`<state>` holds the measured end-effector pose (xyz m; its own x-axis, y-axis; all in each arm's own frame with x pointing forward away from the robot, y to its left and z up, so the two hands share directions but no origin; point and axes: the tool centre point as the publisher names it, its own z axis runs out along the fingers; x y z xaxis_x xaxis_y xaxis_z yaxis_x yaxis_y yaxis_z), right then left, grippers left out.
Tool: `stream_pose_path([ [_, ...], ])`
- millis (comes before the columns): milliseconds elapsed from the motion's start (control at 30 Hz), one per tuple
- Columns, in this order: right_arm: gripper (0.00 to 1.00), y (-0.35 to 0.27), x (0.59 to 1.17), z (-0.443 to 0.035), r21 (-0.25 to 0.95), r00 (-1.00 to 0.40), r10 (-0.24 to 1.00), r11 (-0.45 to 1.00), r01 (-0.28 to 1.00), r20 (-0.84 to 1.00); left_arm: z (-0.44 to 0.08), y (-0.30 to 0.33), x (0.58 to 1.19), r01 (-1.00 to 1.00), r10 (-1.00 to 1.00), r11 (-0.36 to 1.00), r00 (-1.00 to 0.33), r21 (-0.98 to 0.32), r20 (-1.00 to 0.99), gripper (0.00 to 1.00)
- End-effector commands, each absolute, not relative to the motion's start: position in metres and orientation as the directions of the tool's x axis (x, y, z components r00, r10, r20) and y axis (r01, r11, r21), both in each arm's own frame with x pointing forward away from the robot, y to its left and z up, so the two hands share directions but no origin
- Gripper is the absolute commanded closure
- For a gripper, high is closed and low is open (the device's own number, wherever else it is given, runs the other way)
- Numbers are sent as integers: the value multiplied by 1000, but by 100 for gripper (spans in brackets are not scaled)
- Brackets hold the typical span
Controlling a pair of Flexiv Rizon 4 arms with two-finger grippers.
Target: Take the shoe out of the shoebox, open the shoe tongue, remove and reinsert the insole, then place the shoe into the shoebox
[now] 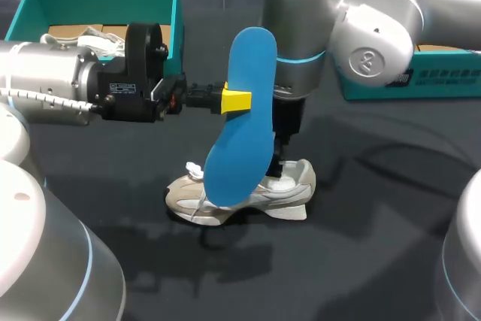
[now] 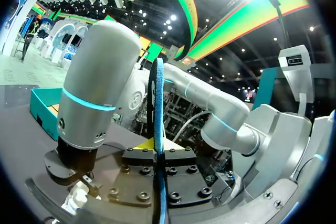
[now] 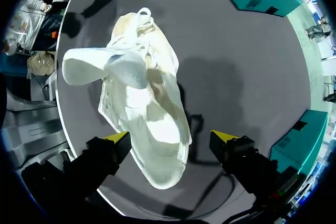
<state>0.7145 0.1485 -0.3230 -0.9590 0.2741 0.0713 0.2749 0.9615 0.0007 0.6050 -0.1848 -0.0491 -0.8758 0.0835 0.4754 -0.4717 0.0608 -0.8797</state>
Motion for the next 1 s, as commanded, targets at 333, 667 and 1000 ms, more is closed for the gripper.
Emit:
stream_pose_path([
  [333, 0, 167, 728, -336, -44, -964, 251, 968, 248, 85, -50, -186, 605, -472, 83, 58, -876, -880, 475, 100],
  [667, 0, 167, 733, -353, -35, -971, 219, 976, 217, 91, -50, -186, 605, -472, 83, 58, -876, -880, 475, 100],
  [1000, 14, 168, 737, -370, -35, -976, 187, 982, 184, 114, -50, -186, 605, -472, 83, 58, -876, -880, 475, 100],
])
